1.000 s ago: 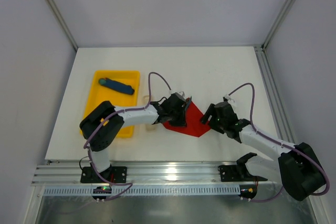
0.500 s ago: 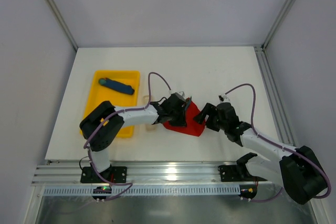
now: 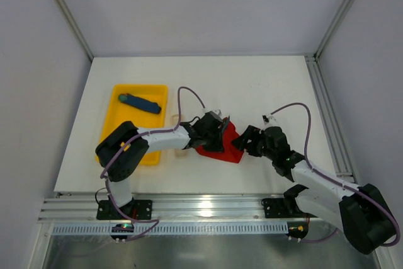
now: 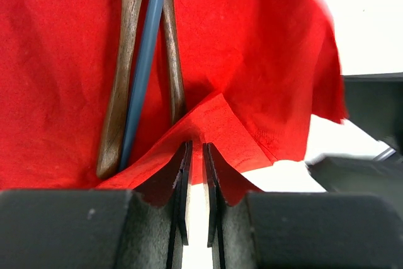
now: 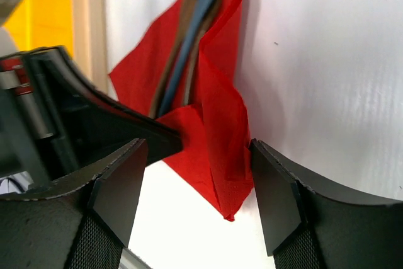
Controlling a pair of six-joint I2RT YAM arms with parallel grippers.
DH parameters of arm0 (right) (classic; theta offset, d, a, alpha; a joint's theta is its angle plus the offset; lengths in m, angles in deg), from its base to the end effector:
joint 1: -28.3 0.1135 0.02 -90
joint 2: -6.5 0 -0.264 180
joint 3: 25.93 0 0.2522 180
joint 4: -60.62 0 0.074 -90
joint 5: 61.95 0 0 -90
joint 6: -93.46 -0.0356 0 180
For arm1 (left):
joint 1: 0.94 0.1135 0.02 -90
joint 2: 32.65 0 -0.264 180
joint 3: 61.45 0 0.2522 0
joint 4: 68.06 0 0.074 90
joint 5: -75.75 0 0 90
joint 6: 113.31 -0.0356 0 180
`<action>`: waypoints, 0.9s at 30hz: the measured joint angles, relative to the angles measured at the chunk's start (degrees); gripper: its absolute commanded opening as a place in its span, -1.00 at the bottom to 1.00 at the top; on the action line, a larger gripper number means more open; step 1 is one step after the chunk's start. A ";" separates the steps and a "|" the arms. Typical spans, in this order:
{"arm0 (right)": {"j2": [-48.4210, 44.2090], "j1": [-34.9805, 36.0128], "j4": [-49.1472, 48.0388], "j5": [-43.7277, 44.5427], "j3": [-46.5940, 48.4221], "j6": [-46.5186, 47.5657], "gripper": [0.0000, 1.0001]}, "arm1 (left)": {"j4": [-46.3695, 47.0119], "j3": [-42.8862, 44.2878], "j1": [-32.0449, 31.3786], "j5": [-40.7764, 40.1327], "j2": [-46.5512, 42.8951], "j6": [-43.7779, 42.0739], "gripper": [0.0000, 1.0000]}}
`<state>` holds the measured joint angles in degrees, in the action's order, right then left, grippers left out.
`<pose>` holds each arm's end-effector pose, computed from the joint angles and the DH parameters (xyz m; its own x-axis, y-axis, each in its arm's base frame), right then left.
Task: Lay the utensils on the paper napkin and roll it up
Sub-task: Roll the napkin at the center of the board.
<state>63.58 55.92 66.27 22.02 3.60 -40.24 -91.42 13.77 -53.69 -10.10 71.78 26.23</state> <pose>0.1681 0.0922 0.1586 -0.7231 0.3971 -0.5652 -0.0544 0.7830 0.6197 0.2234 -0.2981 0.1591 -0.9362 -0.0225 -0.3507 0.1667 0.8500 -0.4997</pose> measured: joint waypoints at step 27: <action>-5.16 0.00 -2.45 0.26 -3.26 6.62 0.11 | 0.44 -0.33 0.00 -0.02 0.00 1.03 -0.69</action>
<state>58.42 55.92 63.82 22.29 0.35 -33.62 -90.99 13.44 -53.69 -10.13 71.78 27.26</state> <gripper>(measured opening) 0.458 0.156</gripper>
